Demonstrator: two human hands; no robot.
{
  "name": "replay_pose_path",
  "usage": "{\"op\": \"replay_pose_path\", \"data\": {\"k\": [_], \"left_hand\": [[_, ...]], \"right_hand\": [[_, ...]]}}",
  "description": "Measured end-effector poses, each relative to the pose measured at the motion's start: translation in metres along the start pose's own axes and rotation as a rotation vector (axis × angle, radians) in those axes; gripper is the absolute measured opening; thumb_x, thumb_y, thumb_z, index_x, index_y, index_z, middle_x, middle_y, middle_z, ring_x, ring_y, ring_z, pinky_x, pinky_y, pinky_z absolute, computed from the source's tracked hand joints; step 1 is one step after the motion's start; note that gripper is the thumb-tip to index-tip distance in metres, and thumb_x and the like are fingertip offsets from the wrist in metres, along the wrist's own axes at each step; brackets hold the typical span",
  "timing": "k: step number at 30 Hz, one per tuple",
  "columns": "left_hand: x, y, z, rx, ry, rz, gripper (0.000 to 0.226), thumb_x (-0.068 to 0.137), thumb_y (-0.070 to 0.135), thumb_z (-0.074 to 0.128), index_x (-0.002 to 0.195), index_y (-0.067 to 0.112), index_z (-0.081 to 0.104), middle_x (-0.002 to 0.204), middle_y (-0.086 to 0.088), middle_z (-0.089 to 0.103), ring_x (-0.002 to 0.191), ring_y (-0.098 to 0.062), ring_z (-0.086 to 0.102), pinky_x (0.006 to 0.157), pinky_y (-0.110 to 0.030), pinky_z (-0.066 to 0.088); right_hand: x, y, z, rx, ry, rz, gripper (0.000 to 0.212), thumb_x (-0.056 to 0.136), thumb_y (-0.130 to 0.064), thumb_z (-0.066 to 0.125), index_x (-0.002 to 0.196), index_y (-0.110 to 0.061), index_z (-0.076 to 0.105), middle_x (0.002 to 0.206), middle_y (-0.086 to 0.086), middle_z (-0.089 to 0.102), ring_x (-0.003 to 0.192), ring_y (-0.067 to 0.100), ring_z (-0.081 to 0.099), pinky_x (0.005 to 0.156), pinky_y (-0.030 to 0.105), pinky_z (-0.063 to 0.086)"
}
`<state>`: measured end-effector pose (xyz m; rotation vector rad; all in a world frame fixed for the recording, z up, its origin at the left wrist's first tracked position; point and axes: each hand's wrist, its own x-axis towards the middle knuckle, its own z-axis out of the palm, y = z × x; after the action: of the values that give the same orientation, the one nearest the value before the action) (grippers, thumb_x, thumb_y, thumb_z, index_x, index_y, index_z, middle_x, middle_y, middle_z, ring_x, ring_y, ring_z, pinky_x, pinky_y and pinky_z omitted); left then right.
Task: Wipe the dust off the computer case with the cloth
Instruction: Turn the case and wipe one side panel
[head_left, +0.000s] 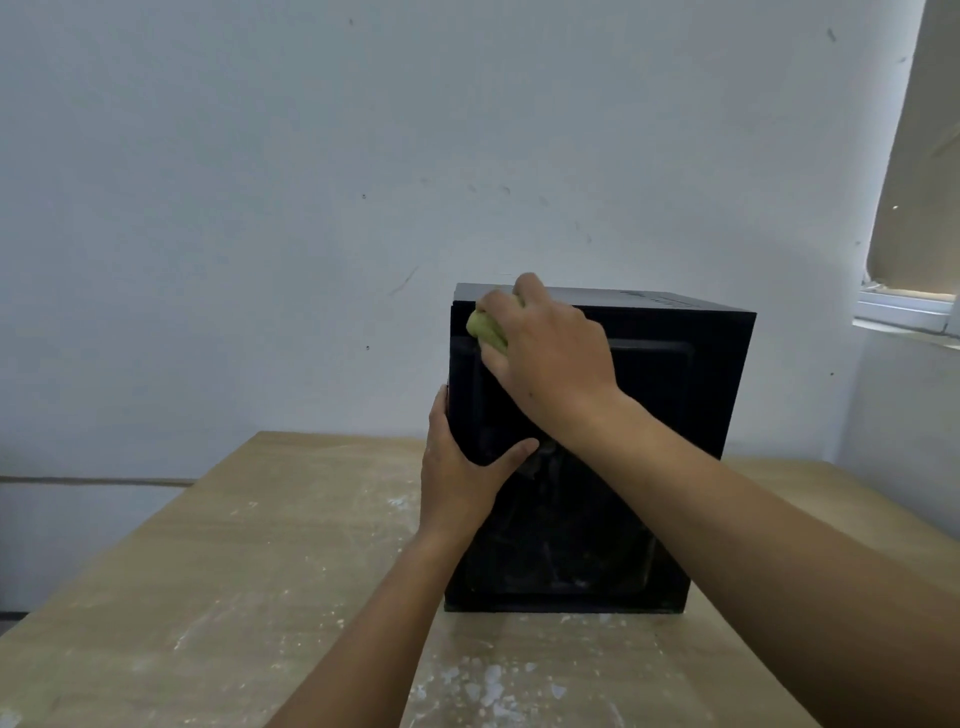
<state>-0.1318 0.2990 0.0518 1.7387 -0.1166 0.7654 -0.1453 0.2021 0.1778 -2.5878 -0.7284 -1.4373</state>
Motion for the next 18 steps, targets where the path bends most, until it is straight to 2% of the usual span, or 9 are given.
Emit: {"op": "replay_pose_path", "data": {"k": [2, 5, 8, 11, 13, 14, 16, 18], "left_hand": [[-0.001, -0.001, 0.000, -0.004, -0.003, 0.003, 0.101, 0.065, 0.050, 0.085, 0.147, 0.029, 0.030, 0.139, 0.017, 0.046, 0.124, -0.003, 0.046, 0.101, -0.024, 0.045], [-0.001, -0.002, 0.000, 0.005, -0.006, 0.012, 0.091, 0.067, 0.045, 0.085, 0.142, 0.031, 0.036, 0.129, 0.021, 0.049, 0.114, 0.001, 0.049, 0.089, -0.014, 0.044], [0.000, -0.006, 0.000, 0.036, -0.008, 0.043, 0.075, 0.071, 0.049, 0.076, 0.136, 0.031, 0.042, 0.117, 0.020, 0.058, 0.103, -0.001, 0.059, 0.076, -0.016, 0.051], [-0.005, -0.010, -0.003, 0.020, -0.030, 0.033, 0.069, 0.075, 0.043, 0.076, 0.135, 0.032, 0.043, 0.116, 0.021, 0.059, 0.102, 0.001, 0.060, 0.069, -0.008, 0.048], [-0.009, -0.013, -0.010, -0.023, -0.057, 0.013, 0.063, 0.078, 0.034, 0.080, 0.130, 0.039, 0.044, 0.116, 0.024, 0.058, 0.105, 0.008, 0.057, 0.076, -0.006, 0.048], [-0.010, -0.013, -0.015, -0.040, -0.067, 0.020, 0.060, 0.081, 0.032, 0.078, 0.130, 0.040, 0.045, 0.120, 0.022, 0.058, 0.109, 0.009, 0.055, 0.084, -0.009, 0.049], [-0.003, -0.010, -0.028, -0.053, -0.051, 0.061, 0.055, 0.089, 0.029, 0.070, 0.138, 0.029, 0.045, 0.135, 0.010, 0.055, 0.123, 0.002, 0.051, 0.105, -0.025, 0.045], [0.013, 0.000, -0.043, -0.044, -0.006, 0.113, 0.053, 0.093, 0.027, 0.064, 0.141, 0.018, 0.044, 0.144, 0.001, 0.049, 0.131, -0.005, 0.045, 0.114, -0.033, 0.037]], "right_hand": [[-0.006, -0.003, 0.006, -0.002, 0.025, -0.014, 0.025, 0.087, -0.028, 0.067, 0.109, -0.017, 0.062, 0.100, 0.006, 0.055, 0.067, 0.024, 0.057, 0.047, 0.028, 0.039], [-0.018, -0.010, 0.015, -0.073, 0.032, -0.056, 0.024, 0.073, -0.020, 0.079, 0.092, -0.016, 0.066, 0.087, 0.006, 0.056, 0.052, 0.020, 0.050, 0.039, 0.023, 0.028], [-0.034, -0.020, 0.024, -0.169, -0.034, -0.103, 0.027, 0.063, -0.018, 0.084, 0.084, -0.016, 0.066, 0.087, 0.007, 0.059, 0.050, 0.020, 0.048, 0.041, 0.021, 0.022], [-0.043, -0.024, 0.030, -0.146, -0.058, -0.074, 0.023, 0.065, -0.016, 0.082, 0.082, -0.017, 0.066, 0.085, 0.005, 0.058, 0.048, 0.018, 0.044, 0.040, 0.021, 0.019], [-0.043, -0.022, 0.026, -0.073, -0.057, -0.031, 0.020, 0.074, -0.019, 0.078, 0.089, -0.019, 0.066, 0.087, 0.003, 0.056, 0.052, 0.017, 0.047, 0.037, 0.023, 0.025], [-0.043, -0.019, 0.023, -0.021, -0.047, -0.010, 0.020, 0.080, -0.022, 0.074, 0.097, -0.019, 0.065, 0.091, 0.003, 0.055, 0.057, 0.018, 0.051, 0.037, 0.026, 0.033], [-0.044, -0.009, 0.015, 0.070, -0.024, 0.054, 0.026, 0.089, -0.030, 0.065, 0.112, -0.019, 0.060, 0.100, 0.004, 0.054, 0.067, 0.020, 0.056, 0.045, 0.031, 0.046], [-0.050, 0.003, 0.009, 0.129, 0.006, 0.136, 0.028, 0.092, -0.035, 0.059, 0.117, -0.022, 0.057, 0.103, 0.001, 0.052, 0.071, 0.018, 0.055, 0.049, 0.031, 0.048]]}}
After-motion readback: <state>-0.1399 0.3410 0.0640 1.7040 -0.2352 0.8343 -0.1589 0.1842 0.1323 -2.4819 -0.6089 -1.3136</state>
